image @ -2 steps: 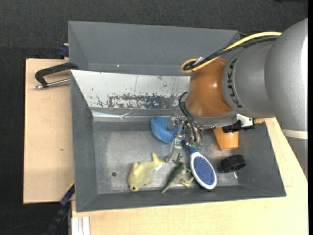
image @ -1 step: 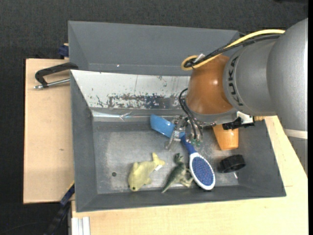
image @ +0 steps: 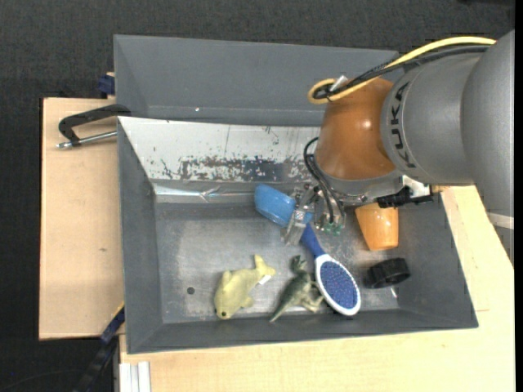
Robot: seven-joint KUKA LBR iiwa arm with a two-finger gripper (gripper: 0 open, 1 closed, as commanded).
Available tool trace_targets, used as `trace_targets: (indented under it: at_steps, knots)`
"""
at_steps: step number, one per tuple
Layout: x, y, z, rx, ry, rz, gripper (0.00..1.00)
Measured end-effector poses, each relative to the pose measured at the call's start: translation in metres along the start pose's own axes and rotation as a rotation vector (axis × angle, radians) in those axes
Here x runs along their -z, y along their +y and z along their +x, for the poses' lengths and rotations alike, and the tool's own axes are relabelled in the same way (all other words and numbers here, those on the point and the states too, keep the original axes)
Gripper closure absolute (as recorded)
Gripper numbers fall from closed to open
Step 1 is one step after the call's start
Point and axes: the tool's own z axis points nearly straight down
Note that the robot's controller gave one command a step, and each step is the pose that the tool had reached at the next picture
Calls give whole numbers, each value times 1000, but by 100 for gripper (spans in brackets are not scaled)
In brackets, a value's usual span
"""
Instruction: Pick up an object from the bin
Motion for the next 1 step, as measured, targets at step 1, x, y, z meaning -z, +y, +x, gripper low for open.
trace_targets:
  at_steps: [1]
  knots:
    - [72,2,-3,2,-4,-1,100]
